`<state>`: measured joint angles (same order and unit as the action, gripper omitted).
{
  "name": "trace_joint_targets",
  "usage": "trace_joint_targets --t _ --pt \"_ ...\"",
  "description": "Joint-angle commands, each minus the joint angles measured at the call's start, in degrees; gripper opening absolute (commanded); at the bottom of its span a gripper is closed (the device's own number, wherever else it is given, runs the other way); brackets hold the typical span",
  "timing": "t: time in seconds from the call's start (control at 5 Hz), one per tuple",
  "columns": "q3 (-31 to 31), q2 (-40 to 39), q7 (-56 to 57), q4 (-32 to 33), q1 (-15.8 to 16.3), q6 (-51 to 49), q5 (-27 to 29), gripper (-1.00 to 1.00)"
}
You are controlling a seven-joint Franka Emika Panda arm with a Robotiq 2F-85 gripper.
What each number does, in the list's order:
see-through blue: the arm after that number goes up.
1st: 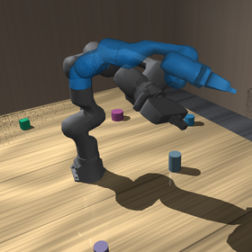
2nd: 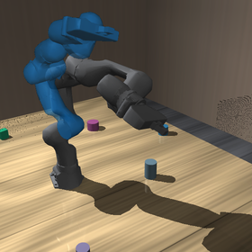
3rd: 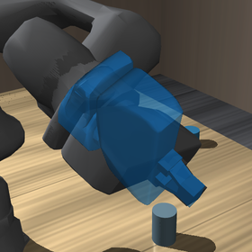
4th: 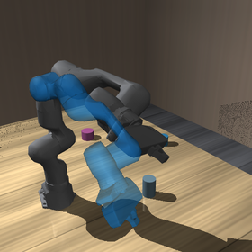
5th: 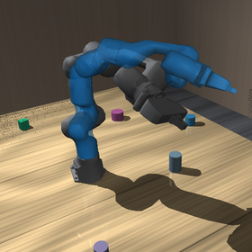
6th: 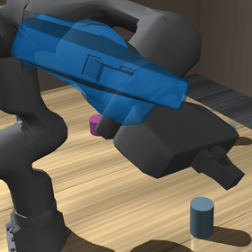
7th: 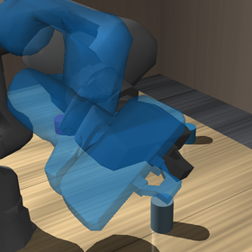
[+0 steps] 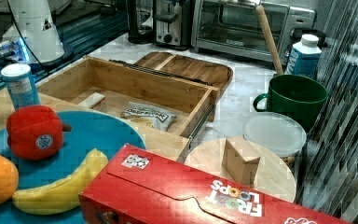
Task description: Close the drawer.
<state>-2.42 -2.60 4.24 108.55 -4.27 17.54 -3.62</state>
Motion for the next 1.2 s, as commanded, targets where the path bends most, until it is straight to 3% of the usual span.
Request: trace_joint_targets --t 0.2,0.4,0.8,1.0,1.2 --pt "3.4 1.5 12.9 4.1 2.9 2.7 2.9 1.0" --pt "5.2 1.2 17.5 2.6 3.8 -0.5 4.0 1.0" --pt "7.4 2.2 27.3 5.6 4.0 0.0 5.5 1.0" --pt "8.8 2.6 30.2 7.7 3.4 1.6 5.5 -1.0" --pt "8.9 1.4 32.1 9.2 4.5 3.5 2.7 -1.0"
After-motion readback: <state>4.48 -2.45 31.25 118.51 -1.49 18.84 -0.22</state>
